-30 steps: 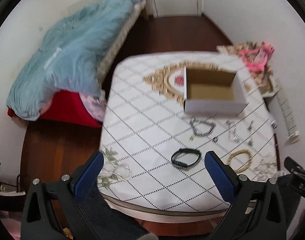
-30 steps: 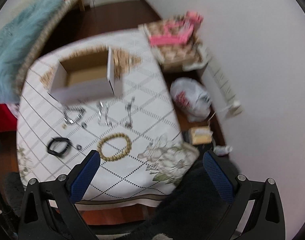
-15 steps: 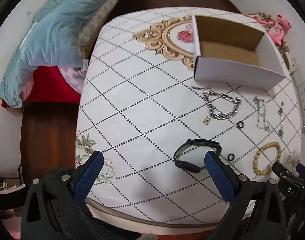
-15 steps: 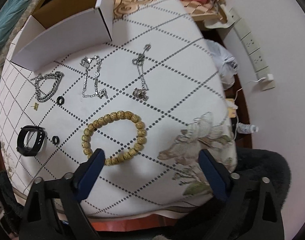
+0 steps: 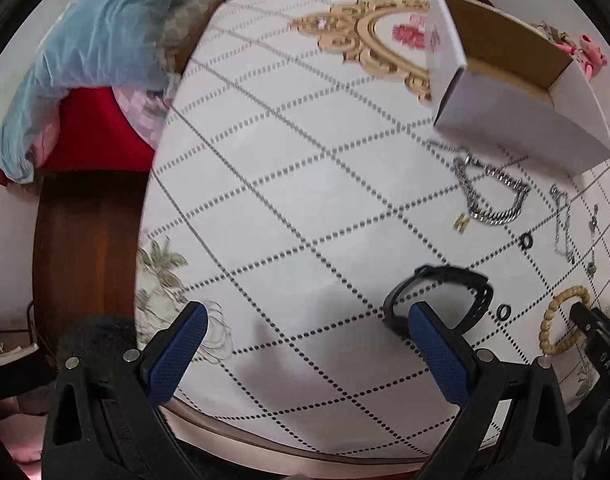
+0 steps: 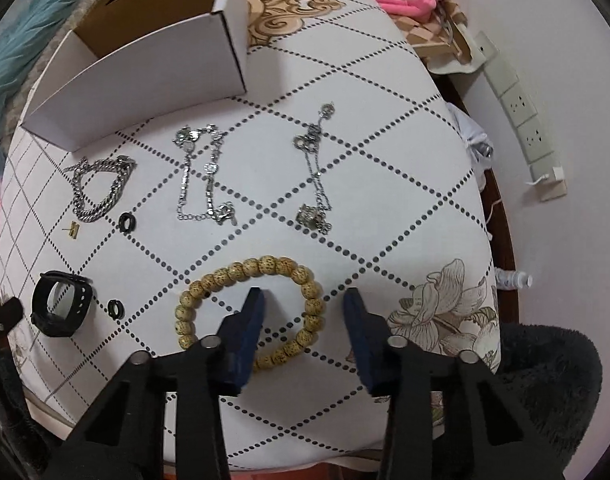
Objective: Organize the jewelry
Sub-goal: 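Grasp the wooden bead bracelet with the right tool while the left tool grasps the black watch band, then carry the bracelet and watch band into the white box while both tools open there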
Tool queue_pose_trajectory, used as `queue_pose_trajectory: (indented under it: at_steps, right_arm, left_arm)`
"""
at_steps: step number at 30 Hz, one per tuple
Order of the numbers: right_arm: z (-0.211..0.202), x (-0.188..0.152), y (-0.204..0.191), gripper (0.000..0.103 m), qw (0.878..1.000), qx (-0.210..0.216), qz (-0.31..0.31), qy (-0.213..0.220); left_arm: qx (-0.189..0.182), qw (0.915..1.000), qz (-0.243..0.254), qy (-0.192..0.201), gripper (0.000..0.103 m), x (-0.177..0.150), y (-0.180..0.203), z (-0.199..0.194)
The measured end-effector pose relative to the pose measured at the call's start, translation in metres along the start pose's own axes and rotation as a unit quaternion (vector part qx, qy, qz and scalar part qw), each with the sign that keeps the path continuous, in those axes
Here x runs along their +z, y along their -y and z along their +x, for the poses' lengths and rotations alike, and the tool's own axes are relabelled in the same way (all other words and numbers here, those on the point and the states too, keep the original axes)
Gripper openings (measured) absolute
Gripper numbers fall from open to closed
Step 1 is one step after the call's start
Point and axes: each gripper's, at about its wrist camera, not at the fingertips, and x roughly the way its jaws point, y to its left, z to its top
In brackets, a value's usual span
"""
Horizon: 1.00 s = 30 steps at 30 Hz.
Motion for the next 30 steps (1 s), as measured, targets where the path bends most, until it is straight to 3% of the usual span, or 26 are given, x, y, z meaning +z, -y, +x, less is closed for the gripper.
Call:
queue_pose_trajectory:
  at_steps: [3,4,5,9,10,13,15,16,22,30]
  right_arm:
    - [-0.002,0.001,-0.004,0.034,1.000,0.001,-0.006,0.003]
    - [-0.001,0.000,-0.004,0.034,1.000,0.002,-0.006,0.003]
    - [-0.001,0.001,-0.002,0.034,1.000,0.003,-0.005,0.002]
    - [-0.003,0.000,-0.003,0.034,1.000,0.003,-0.007,-0.002]
    - [-0.003,0.000,-0.004,0.034,1.000,0.002,-0.008,-0.003]
    - [-0.001,0.004,-0.002,0.034,1.000,0.001,-0.011,-0.004]
    - [0.002,0.008,0.000,0.019,1.000,0.000,-0.013,-0.001]
    - [0.002,0.008,0.000,0.010,1.000,-0.001,-0.015,0.002]
    - [-0.002,0.006,0.011,0.009,0.999,0.047,0.009,-0.002]
    - [-0.053,0.005,0.014,0.009,0.994,0.107,0.008,0.035]
  left_arm:
    - [-0.020,0.9998,-0.004,0.001,0.100,0.001,0.000,0.007]
    - [-0.024,0.9997,-0.001,0.001,0.094,0.003,0.003,0.009]
    - [-0.032,0.9995,0.004,0.000,0.083,0.004,0.005,0.012]
    - [-0.052,0.9983,0.021,-0.016,0.061,0.008,0.015,0.027]
    - [-0.056,0.9980,0.024,-0.019,0.044,0.009,0.016,0.030]
    - [-0.080,0.9964,0.026,-0.013,0.023,0.012,0.017,0.031]
    - [-0.082,0.9961,0.032,-0.006,0.011,0.012,0.018,0.030]
    - [-0.083,0.9960,0.032,-0.005,0.008,0.012,0.018,0.030]
    - [-0.089,0.9950,0.043,0.016,0.003,0.001,0.024,0.010]
    - [-0.113,0.9913,0.050,0.045,0.003,0.000,0.027,-0.029]
